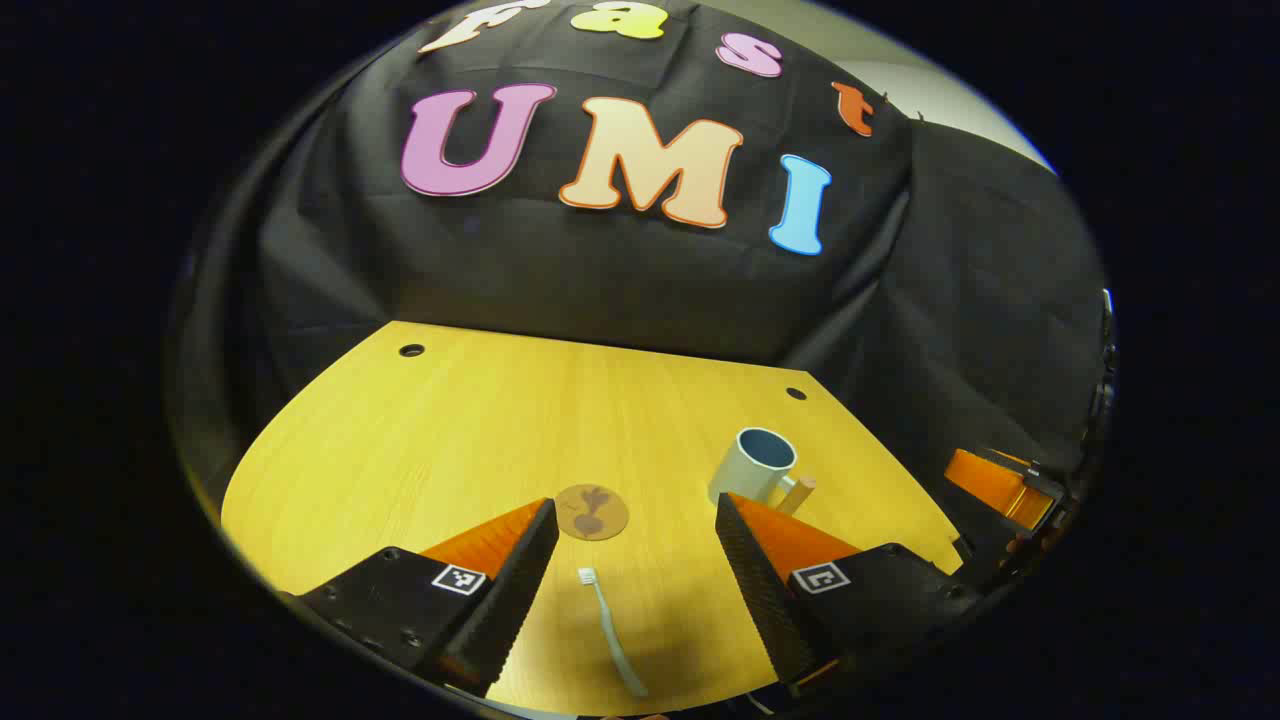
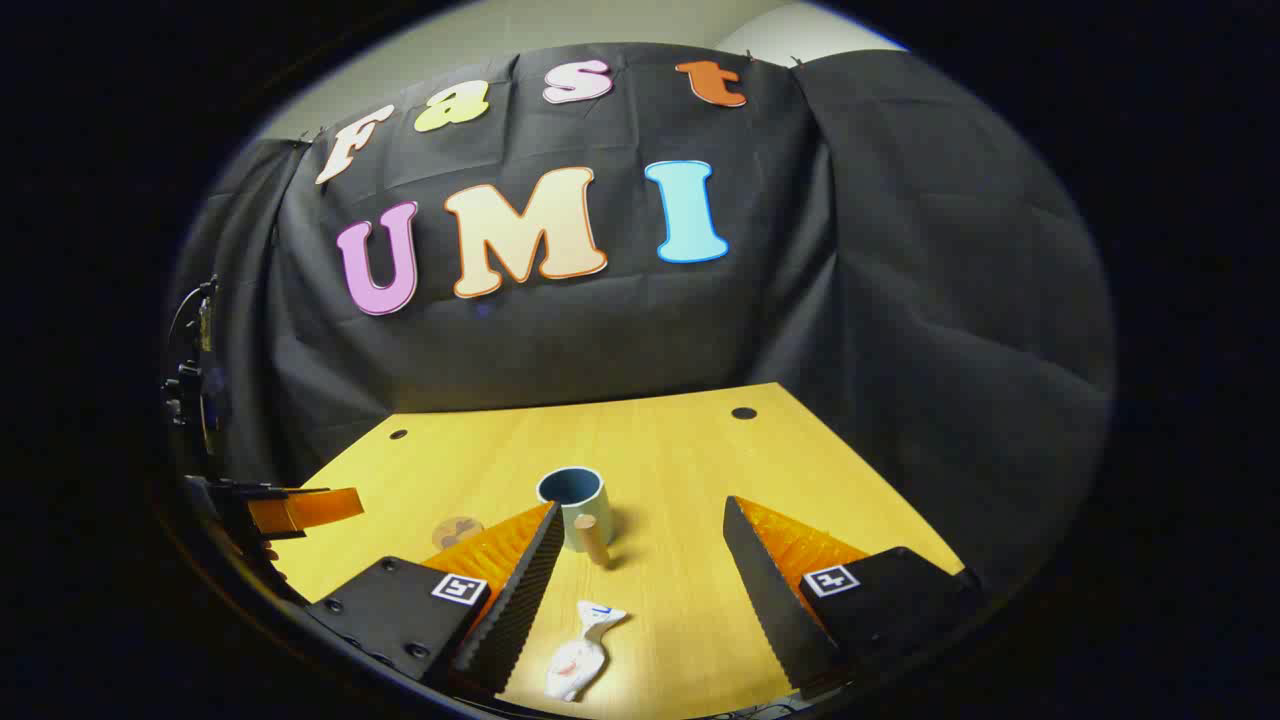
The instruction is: Put the toothbrush and toothpaste on the desktop into the cup, then pick up the cup and place it on the coaster on the desktop.
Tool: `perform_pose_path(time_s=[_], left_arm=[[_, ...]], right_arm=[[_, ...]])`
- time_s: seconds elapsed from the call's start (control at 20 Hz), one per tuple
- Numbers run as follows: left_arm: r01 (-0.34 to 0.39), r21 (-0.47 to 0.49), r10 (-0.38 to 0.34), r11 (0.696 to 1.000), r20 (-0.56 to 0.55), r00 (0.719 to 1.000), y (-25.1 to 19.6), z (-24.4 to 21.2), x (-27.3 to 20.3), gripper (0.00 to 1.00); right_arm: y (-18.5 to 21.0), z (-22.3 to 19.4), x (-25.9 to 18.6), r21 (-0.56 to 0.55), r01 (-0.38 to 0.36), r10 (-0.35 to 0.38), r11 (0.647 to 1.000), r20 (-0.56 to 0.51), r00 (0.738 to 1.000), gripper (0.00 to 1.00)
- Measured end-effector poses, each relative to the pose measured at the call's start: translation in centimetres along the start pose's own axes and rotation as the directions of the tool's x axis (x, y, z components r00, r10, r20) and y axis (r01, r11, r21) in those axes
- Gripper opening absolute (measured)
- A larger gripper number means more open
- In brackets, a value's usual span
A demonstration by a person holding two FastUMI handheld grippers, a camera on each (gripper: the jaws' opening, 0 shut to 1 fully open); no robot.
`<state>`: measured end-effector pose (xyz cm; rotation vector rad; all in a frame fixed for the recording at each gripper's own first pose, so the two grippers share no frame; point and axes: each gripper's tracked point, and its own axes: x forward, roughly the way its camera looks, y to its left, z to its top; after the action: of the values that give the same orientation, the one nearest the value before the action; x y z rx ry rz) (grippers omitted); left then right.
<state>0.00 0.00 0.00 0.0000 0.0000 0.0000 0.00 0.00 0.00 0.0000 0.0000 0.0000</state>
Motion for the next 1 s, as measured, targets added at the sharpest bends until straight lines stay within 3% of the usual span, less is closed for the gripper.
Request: perform_pose_path(time_s=[0.3, 0.35, 0.7, 0.75, 1.0], left_arm=[[-0.067, 0.017, 0.067, 0.998, 0.008, 0.998, 2.1, -0.8, -2.3, 0.94], [-0.072, 0.016, 0.072, 0.997, 0.003, 0.997, 2.2, -1.0, -2.6, 0.94], [-0.084, -0.002, 0.084, 0.996, -0.01, 0.996, 2.6, -1.9, -2.5, 0.94], [-0.087, -0.003, 0.087, 0.996, -0.011, 0.996, 2.8, -1.9, -2.5, 0.94], [-0.117, 0.013, 0.117, 0.993, -0.02, 0.993, 3.7, -2.6, -2.3, 0.94]], right_arm=[[1.0, -2.7, 0.4, 0.001, -0.058, 0.058, 0.998, -0.085, 0.995, 0.95], [1.1, -2.8, 0.3, 0.002, -0.065, 0.064, 0.998, -0.092, 0.994, 0.99], [1.6, -4.7, 0.5, -0.015, -0.07, 0.067, 0.997, -0.153, 0.986, 0.99], [1.7, -5.2, 0.6, -0.014, -0.069, 0.066, 0.998, -0.173, 0.983, 0.95], [2.6, -7.7, 1.4, -0.024, -0.074, 0.065, 0.997, -0.254, 0.965, 0.99]])
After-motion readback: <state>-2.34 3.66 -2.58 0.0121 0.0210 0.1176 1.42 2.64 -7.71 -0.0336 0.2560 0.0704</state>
